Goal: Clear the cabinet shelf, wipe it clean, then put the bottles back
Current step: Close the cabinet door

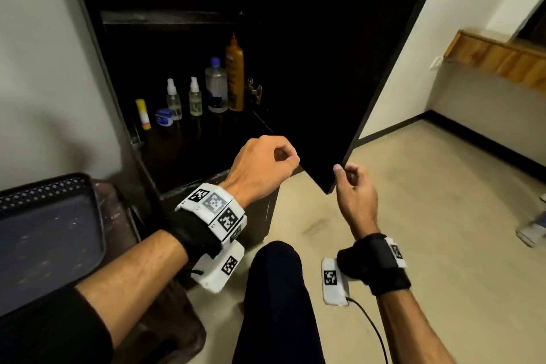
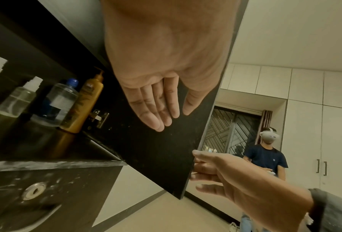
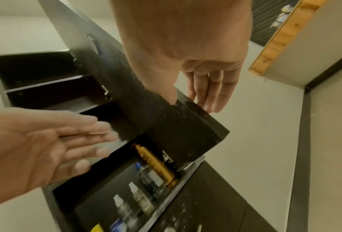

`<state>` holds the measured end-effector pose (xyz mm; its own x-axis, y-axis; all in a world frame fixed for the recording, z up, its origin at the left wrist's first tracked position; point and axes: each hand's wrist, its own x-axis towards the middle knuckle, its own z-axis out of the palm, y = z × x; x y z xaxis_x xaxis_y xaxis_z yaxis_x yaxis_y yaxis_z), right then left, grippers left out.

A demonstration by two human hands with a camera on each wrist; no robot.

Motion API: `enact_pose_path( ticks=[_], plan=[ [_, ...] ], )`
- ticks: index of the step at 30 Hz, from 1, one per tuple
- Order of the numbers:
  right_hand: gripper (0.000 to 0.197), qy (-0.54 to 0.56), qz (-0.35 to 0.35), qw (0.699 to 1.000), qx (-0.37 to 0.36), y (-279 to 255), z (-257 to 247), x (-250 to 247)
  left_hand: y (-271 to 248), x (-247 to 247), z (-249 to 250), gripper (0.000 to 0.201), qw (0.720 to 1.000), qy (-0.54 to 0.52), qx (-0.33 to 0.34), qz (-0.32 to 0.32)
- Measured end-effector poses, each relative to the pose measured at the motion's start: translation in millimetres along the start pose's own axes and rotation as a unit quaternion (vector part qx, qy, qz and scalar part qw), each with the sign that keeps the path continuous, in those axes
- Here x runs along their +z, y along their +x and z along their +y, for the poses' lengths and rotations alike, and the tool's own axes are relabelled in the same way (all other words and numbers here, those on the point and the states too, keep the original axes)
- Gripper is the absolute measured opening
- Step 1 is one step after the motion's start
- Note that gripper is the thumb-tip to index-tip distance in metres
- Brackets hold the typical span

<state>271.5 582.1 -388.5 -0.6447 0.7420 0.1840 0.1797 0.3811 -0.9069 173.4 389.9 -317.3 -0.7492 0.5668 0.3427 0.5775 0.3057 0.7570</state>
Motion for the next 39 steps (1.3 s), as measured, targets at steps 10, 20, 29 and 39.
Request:
enact_pose_path(
  ticks=[10, 20, 29, 39],
  plan=[
    [0.023, -0.041, -0.122, 0.987, -0.097, -60, -57, 93, -31, -52, -14, 0.046, 0.996, -0.031, -0.029, 0.079],
    [0.042, -0.053, -0.263, 0.958, -0.097, -53, -132, 235, -9, -153, -116, 0.039, 0.960, 0.024, -0.111, 0.255],
    [0.043, -0.099, -0.231, 0.962, -0.108, -34, -165, 322, 27, -212, -183, 0.049, 0.951, 0.055, -0.120, 0.281],
    [0.039, -0.130, -0.195, 0.965, -0.115, -25, -184, 370, 55, -234, -212, 0.042, 0.938, 0.083, -0.169, 0.290]
  ],
)
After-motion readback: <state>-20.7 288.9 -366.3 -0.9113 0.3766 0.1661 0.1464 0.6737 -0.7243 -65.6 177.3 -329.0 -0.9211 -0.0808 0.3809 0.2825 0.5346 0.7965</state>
